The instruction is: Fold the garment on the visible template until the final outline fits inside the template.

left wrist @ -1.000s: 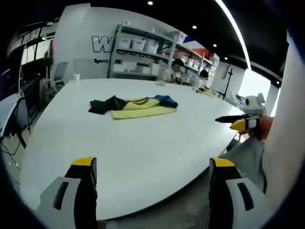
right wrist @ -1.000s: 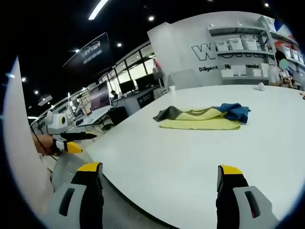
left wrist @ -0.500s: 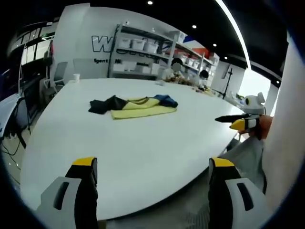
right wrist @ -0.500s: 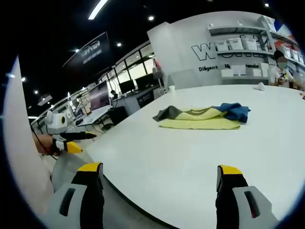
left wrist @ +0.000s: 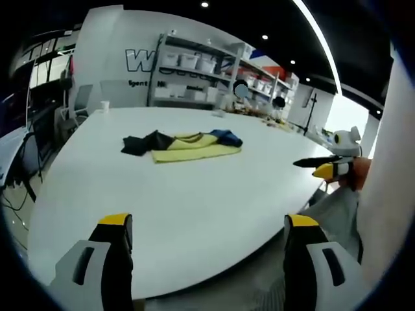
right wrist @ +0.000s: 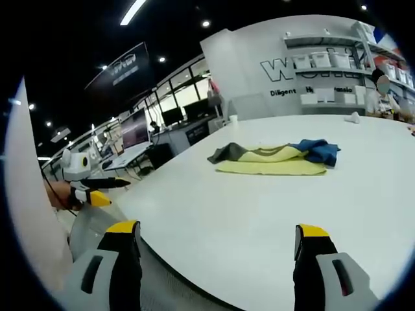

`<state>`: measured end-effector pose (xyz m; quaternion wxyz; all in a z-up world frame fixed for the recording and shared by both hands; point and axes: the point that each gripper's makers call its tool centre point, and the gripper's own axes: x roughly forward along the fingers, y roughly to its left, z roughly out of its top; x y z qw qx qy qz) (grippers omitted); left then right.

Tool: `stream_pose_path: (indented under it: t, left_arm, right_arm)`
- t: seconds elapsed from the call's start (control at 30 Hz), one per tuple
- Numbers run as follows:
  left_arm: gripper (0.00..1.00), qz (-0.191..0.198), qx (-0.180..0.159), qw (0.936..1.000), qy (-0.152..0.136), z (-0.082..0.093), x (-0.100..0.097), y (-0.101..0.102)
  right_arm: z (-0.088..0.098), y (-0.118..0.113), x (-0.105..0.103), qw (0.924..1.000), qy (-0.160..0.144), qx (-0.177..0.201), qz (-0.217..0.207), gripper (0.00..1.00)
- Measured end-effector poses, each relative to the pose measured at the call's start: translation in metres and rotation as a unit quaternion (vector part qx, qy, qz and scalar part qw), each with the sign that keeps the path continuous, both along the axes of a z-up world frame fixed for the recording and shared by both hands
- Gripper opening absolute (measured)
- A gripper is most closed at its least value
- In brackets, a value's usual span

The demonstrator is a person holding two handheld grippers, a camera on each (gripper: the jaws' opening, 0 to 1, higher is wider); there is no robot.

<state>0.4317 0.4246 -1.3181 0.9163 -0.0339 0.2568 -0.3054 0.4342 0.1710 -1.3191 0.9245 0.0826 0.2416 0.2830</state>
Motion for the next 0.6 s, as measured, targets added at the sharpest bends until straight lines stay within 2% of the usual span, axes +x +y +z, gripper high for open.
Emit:
stream_pose_path:
  t: [0.6]
  left_arm:
    - [0.95,0.000,-0.001,1.0000,-0.003,0.0013,-0.0005,-0.0006]
  right_arm:
    - [-0.0001,-0.0003,-0.0006,1.0000,0.002,0.000,-0.001,0.97]
